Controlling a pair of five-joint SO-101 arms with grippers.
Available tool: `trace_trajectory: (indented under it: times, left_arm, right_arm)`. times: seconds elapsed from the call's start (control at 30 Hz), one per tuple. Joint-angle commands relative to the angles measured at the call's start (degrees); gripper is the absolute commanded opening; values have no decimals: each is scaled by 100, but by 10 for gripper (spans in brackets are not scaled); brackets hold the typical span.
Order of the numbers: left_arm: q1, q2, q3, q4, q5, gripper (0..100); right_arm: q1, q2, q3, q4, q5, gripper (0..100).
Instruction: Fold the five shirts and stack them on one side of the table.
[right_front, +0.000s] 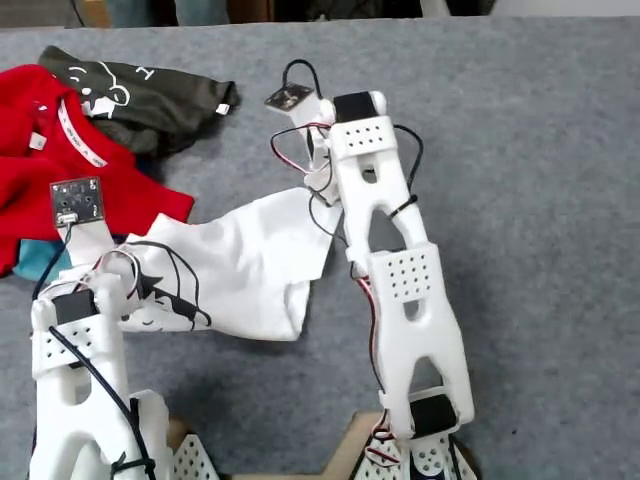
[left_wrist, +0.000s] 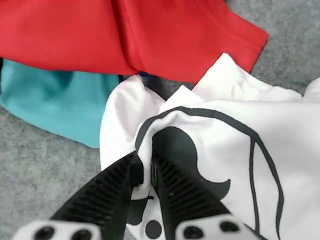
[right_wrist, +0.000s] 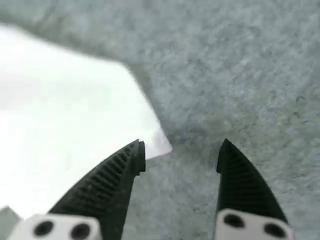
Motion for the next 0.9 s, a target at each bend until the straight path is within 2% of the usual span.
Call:
trace_trajectory:
  times: [0.0,0.27,0.5,0.87]
  left_arm:
    - [22,0,40,-167,62,32]
    - [13,-35,13,-123,44,32]
    - [4,-26,13,-114,44,32]
    - [13,-18,13,-114,44,31]
  right_arm:
    - [26,-629,295,53,492,243]
    - [18,-725,409,53,677,243]
    - [26,-716,418,35,1363,243]
    - [-167,-426,470,-229,1565,246]
